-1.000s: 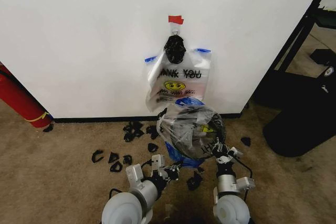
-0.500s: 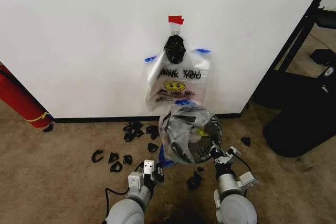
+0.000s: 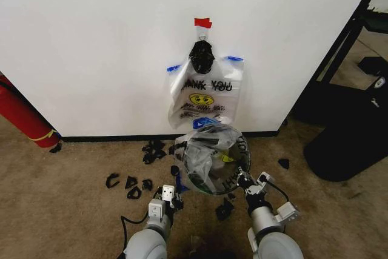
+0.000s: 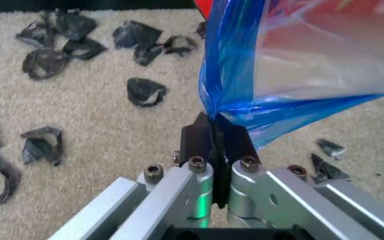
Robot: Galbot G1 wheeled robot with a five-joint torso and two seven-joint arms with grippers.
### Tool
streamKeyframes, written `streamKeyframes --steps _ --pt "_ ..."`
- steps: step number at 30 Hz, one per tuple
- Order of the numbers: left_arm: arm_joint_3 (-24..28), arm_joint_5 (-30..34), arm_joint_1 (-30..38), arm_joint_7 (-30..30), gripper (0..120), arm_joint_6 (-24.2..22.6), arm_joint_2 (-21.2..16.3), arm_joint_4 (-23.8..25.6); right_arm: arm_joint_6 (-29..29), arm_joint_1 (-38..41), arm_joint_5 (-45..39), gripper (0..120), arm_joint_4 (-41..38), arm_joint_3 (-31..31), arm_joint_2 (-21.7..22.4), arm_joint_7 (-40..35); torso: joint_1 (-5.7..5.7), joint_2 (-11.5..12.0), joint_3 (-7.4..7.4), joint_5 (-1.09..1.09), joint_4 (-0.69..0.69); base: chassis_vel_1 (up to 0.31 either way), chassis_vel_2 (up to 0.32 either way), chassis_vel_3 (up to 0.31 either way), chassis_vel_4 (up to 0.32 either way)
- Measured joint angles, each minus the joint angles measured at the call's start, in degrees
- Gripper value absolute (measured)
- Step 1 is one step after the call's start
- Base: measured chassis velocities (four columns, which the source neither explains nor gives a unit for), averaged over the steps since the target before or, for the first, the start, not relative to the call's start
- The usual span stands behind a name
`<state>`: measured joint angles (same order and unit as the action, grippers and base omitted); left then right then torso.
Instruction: Pick up the garbage bag from the wall and place it over the trash bin.
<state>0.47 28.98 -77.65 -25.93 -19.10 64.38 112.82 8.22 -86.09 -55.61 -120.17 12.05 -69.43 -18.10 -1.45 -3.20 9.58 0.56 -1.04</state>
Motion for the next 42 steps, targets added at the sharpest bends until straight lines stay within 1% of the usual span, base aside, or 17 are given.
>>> streamKeyframes --steps 1,6,7,9,12,13,15,18,20,23,26,30,34,38,40,41,42 --pt "-0.05 -0.84 -0.21 0.59 0 0.49 -0.23 0.16 0.02 0.20 0.08 0 0.22 0.11 0.01 0.16 0.00 0.00 0.00 0.00 0.00 0.000 0.000 0.000 0.000" --pt "-1.25 -7.33 -0.70 2.75 19 4.09 -1.82 -1.02 3.01 2.05 2.88 0 5.01 1.10 0.55 4.44 0.00 0.00 0.00 0.00 0.00 0.000 0.000 0.000 0.000" --pt "-1.25 -7.33 -0.70 2.75 19 4.09 -1.82 -1.02 3.01 2.05 2.88 0 5.01 1.10 0.55 4.44 0.00 0.00 0.00 0.00 0.00 0.000 0.000 0.000 0.000" --pt "-2.51 -10.46 -0.78 3.28 27 4.81 -2.87 -2.32 4.93 3.17 4.25 0 8.52 2.02 1.56 8.72 0.00 0.00 0.00 -0.01 0.01 0.000 0.000 0.000 0.000" --pt "-4.55 -17.68 -0.78 7.66 43 9.49 -4.74 -5.12 5.43 3.95 4.41 0 11.73 2.54 3.15 13.18 0.00 0.00 0.00 0.00 0.01 0.000 0.000 0.000 0.000" --pt "-4.55 -17.68 -0.78 7.66 43 9.49 -4.74 -5.12 5.43 3.95 4.41 0 11.73 2.54 3.15 13.18 0.00 0.00 0.00 0.00 0.01 0.000 0.000 0.000 0.000" --pt "-5.20 -19.73 -0.89 9.70 50 11.02 -5.58 -5.86 5.45 4.17 4.27 0 12.35 2.77 3.65 14.28 0.00 0.00 0.00 -0.01 0.01 0.000 0.000 0.000 0.000" --pt "-5.48 -19.79 -0.64 10.29 63 12.79 -5.67 -6.45 5.47 4.32 3.91 0 12.53 2.89 3.69 14.86 0.00 0.00 0.00 0.00 0.01 0.000 0.000 0.000 0.000" --pt "-5.49 -19.67 -0.58 10.32 67 13.06 -5.60 -6.48 5.53 4.35 3.74 0 12.53 2.89 3.59 14.84 0.00 0.00 0.00 0.00 0.01 0.000 0.000 0.000 0.000" --pt "-5.78 -18.97 -0.30 10.09 80 15.80 -4.28 -6.22 6.26 4.42 3.15 0 12.43 2.40 2.39 13.09 0.00 0.00 0.00 0.00 0.00 0.000 0.000 0.000 0.000" --pt "-6.65 -19.61 -0.29 8.74 93 16.09 -3.16 -4.95 6.89 4.56 2.52 0 12.43 1.87 1.16 10.95 0.00 0.00 0.00 0.00 0.00 0.000 0.000 0.000 0.000" --pt "-7.14 -20.70 -0.84 7.96 100 14.66 -3.24 -4.10 6.96 4.93 0.23 0 12.18 1.83 -0.11 8.73 0.00 0.00 0.00 0.00 0.00 0.000 0.000 0.000 0.000" --pt "-7.53 -22.06 -1.31 8.44 100 13.08 -3.67 -4.61 7.15 5.21 -1.33 0 11.68 1.94 -0.98 7.25 0.00 0.00 0.00 0.00 0.00 0.000 0.000 0.000 0.000" --pt "-8.02 -22.45 -2.84 14.92 100 10.94 -4.67 -4.62 6.23 5.09 -5.43 0 9.14 2.18 -1.48 4.13 0.00 0.00 0.00 0.00 0.00 0.000 0.000 0.000 0.000" --pt "-8.07 -22.41 -3.56 19.17 100 12.33 -4.62 -4.62 5.32 4.88 -7.20 0 7.71 2.22 -1.78 2.61 0.00 0.00 0.00 0.00 0.01 0.000 0.000 0.000 0.000" --pt "-8.07 -22.41 -3.56 19.17 100 12.33 -4.62 -4.62 5.32 4.88 -7.20 0 7.71 2.22 -1.78 2.61 0.00 0.00 0.00 0.00 0.01 0.000 0.000 0.000 0.000" --pt "-8.08 -22.42 -3.75 21.18 100 13.88 -4.34 -4.76 4.97 4.78 -7.79 0 7.19 2.22 -1.95 2.18 0.00 0.00 0.00 0.00 0.01 0.000 0.000 0.000 0.000"
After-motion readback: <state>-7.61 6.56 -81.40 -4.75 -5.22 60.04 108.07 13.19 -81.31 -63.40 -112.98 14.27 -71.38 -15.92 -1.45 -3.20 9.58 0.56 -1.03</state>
